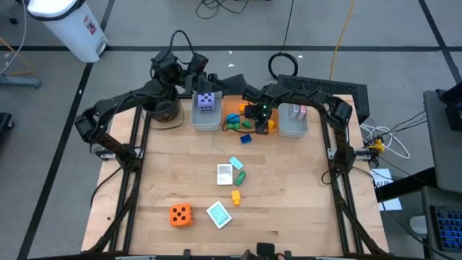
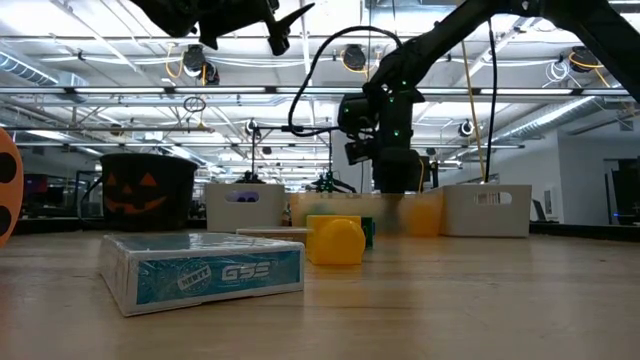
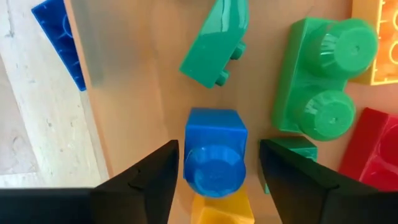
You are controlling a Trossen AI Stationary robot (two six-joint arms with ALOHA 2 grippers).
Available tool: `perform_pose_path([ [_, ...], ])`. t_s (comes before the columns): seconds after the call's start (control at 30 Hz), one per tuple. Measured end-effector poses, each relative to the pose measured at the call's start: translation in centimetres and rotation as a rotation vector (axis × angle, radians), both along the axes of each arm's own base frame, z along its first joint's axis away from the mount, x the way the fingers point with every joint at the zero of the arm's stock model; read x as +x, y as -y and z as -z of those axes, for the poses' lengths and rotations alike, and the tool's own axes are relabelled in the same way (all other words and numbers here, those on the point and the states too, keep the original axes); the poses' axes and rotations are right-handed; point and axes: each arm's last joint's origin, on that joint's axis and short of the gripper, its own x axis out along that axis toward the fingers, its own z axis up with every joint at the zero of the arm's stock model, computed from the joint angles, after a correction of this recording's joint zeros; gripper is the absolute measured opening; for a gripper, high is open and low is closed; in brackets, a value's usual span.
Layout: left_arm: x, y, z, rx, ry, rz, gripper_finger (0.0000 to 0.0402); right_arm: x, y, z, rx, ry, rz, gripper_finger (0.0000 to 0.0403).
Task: Pick & Place Toys
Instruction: Put the yellow game piece into the orange bin
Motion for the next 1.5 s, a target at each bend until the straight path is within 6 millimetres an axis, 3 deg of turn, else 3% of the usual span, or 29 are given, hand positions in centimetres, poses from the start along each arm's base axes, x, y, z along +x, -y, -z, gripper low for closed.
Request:
perform_pose_path([
  [0.33, -0.8, 0.1, -0.8, 0.024, 0.026, -0.001, 0.0310, -0.1, -0.4, -2.2, -0.025, 0.074, 0.049, 0.0217],
  [0.5, -2.5, 0.3, -2.2, 0.065, 0.058, -0.030, 0.0310, -0.4, -0.5, -5.5, -0.090, 0.216, 0.104, 0.0216],
  [0.7, -4.9, 1.0, -3.9, 0.125, 0.083, -0.116, 0.0310, -0.8, -0.7, -11.0, -0.101, 0.550, 0.239, 0.0219],
  [0.87, -7.0, 2.2, -5.3, 0.193, 0.098, -0.325, 0.0310, -1.0, -1.4, -14.9, -0.076, 0.795, 0.359, 0.0213],
  [1.0, -8.3, 3.9, -5.7, 0.247, 0.040, -0.499, 0.0310, -0.8, -2.5, -16.9, -0.013, 0.930, 0.449, 0.0211],
  [1.13, -8.2, 6.2, -5.3, 0.269, -0.053, -0.546, 0.0310, 0.2, -4.1, -17.3, 0.071, 0.977, 0.488, 0.0210],
  [1.5, -4.9, 11.1, -4.1, 0.250, -0.119, -0.333, 0.0310, 3.7, -9.1, -16.7, 0.152, 1.026, 0.344, 0.0210],
])
